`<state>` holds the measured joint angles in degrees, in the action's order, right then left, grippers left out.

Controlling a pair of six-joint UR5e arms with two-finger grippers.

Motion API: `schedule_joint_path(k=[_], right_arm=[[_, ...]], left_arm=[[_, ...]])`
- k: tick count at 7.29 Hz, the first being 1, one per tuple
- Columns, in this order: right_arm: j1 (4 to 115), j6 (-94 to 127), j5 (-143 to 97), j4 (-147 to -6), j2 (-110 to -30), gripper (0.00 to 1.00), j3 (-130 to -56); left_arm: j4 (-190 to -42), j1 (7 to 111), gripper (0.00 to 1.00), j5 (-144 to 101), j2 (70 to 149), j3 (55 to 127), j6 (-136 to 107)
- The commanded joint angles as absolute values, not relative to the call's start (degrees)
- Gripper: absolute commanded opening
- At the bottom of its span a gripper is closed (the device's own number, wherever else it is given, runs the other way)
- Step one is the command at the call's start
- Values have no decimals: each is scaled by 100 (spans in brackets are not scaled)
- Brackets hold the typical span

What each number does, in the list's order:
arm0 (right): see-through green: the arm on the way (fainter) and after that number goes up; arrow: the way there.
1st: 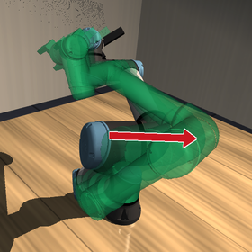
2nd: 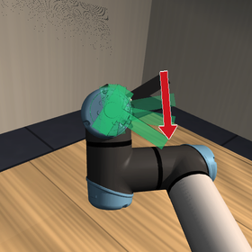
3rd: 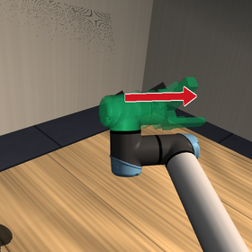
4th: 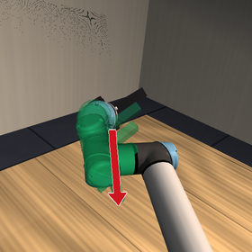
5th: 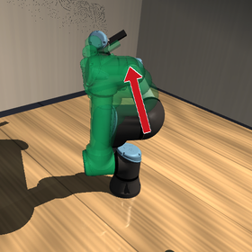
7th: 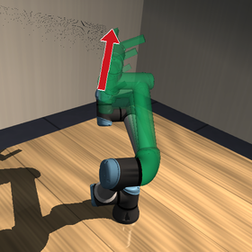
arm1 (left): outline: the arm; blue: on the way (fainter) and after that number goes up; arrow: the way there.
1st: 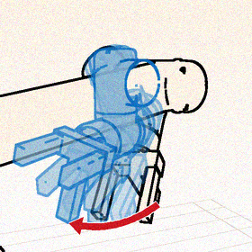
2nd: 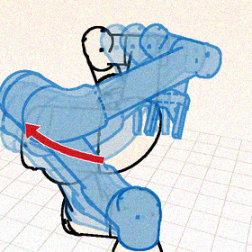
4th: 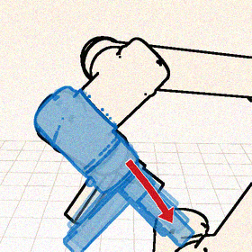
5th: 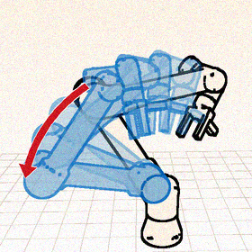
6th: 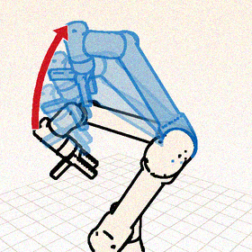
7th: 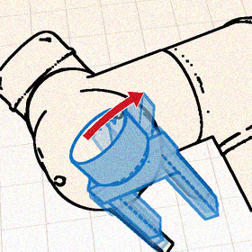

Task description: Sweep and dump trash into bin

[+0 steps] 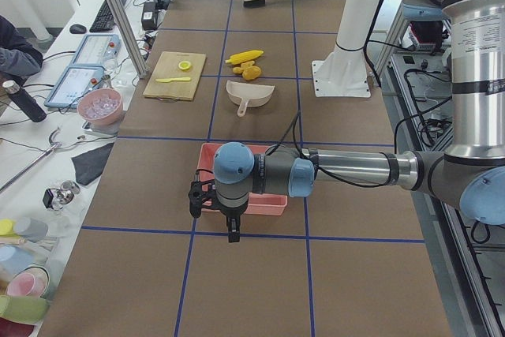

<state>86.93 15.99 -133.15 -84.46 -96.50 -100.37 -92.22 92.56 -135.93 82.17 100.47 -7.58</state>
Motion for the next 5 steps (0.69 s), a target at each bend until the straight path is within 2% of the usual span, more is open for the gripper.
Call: schedule_joint_path(k=[1, 5], right_arm=[[8701, 1600, -13342, -8446, -9668, 100, -10046], [8701, 1608, -13351, -8420, -9712, 100, -10028]], left_arm=[[-9255, 9124, 99, -13632, 8218, 10308, -747], [-9877, 8414, 99, -13580, 8411, 10765, -756]])
